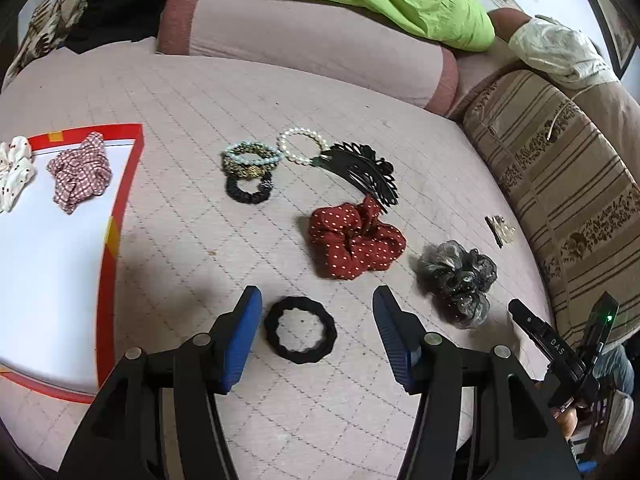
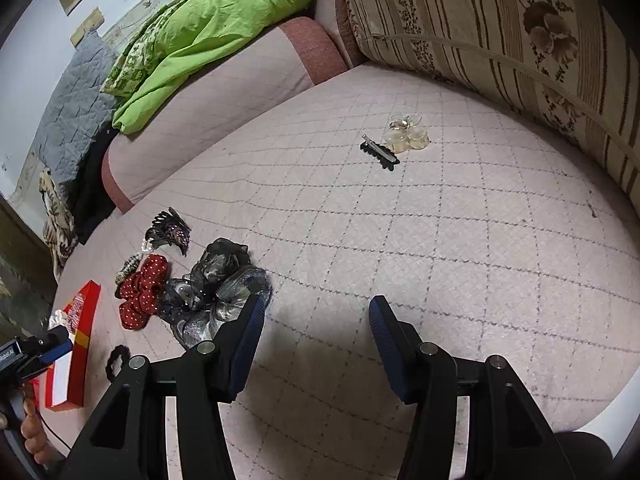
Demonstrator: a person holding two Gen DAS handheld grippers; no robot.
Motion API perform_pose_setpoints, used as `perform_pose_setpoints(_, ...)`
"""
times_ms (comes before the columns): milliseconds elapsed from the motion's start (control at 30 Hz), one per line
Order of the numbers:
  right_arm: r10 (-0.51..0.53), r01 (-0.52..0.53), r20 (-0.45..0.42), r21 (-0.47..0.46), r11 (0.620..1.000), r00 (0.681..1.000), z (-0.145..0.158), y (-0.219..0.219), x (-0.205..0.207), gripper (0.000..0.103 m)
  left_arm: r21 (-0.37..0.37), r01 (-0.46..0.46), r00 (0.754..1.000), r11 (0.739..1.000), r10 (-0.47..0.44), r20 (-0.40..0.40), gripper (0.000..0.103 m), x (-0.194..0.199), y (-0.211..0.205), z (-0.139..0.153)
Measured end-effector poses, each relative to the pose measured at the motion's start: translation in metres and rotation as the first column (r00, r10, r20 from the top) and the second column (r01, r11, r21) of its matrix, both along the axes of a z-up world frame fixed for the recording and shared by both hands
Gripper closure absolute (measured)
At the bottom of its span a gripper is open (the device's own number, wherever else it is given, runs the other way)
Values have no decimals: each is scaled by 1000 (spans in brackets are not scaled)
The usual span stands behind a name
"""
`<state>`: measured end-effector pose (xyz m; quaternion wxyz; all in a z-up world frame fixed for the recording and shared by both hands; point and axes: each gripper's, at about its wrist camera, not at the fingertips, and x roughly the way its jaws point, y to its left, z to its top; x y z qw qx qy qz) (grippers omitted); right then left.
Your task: Organize jewelry
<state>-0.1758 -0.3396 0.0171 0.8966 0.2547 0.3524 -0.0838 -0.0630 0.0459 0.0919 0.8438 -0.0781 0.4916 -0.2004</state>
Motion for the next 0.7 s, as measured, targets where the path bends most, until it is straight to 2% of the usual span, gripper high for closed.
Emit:
perform_pose_setpoints(233,7,-10,50,64,998,999,4,-4,-6,44,-24,10,1000,1000,-10,6,42,3,-5,10)
perform_pose_setpoints(367,27,-33,63,100,994,998,4,0,-5,43,19,70,997,997,-70,28,38,9,-26,11)
perform_pose_setpoints(500,46,-56,75,126,991,996,6,5,-3,40,82,120,993,989,-121,6,38,27,-52,-4)
perform_pose_setpoints(700,123,-131,59,142,981,991,12,15,18,34,155,121,993,980,-120,-15,38,55,-72,-24)
